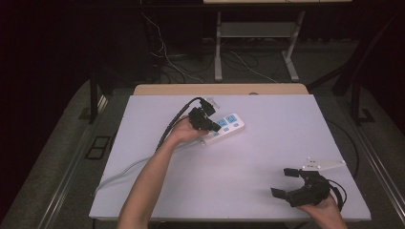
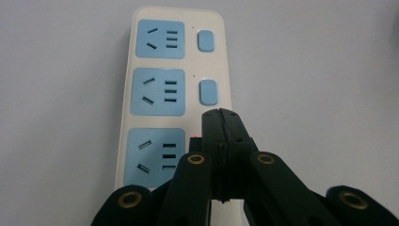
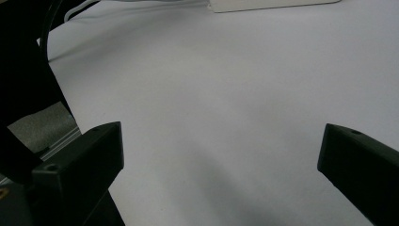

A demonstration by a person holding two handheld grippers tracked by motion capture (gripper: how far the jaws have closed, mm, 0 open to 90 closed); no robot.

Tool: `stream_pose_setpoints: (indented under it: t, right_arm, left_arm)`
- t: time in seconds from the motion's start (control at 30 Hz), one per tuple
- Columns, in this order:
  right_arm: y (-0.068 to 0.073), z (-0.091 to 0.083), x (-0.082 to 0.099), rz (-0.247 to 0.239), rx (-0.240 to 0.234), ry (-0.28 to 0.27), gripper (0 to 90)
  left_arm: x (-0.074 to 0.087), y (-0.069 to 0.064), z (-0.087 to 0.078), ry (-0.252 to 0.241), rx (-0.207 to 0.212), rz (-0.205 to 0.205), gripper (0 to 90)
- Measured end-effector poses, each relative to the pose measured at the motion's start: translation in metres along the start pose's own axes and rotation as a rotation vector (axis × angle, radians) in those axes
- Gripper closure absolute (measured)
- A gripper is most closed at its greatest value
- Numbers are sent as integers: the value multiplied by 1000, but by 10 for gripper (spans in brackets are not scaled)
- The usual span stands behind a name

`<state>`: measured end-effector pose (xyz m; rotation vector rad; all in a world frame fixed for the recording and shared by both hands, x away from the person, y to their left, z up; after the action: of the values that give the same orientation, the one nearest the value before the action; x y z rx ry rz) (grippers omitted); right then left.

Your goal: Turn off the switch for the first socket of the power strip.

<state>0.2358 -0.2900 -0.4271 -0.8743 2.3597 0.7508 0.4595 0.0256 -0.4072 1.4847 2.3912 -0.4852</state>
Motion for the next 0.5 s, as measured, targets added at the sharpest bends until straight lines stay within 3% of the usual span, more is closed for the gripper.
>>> stream_pose_setpoints:
  t: [0.2,0.5]
  right_arm:
    - [0,0,0,-1,1,2,6]
    - [2,1,0,-10,1,7,6]
  left_arm:
    - [2,1,8,50,-2,18,894]
    - [2,3,9,24,14,-7,896]
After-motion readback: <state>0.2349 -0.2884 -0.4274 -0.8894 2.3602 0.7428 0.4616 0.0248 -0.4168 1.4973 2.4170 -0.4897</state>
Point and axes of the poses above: each handheld gripper's, and its own axes: z roughly forward along the jaws, x roughly out of its underside, y roughly to its left, the point moved 1 cm from there along z, roughly forward along the jaws, and after that the axes turned 13 degrees about y, right-handed, at the moved point
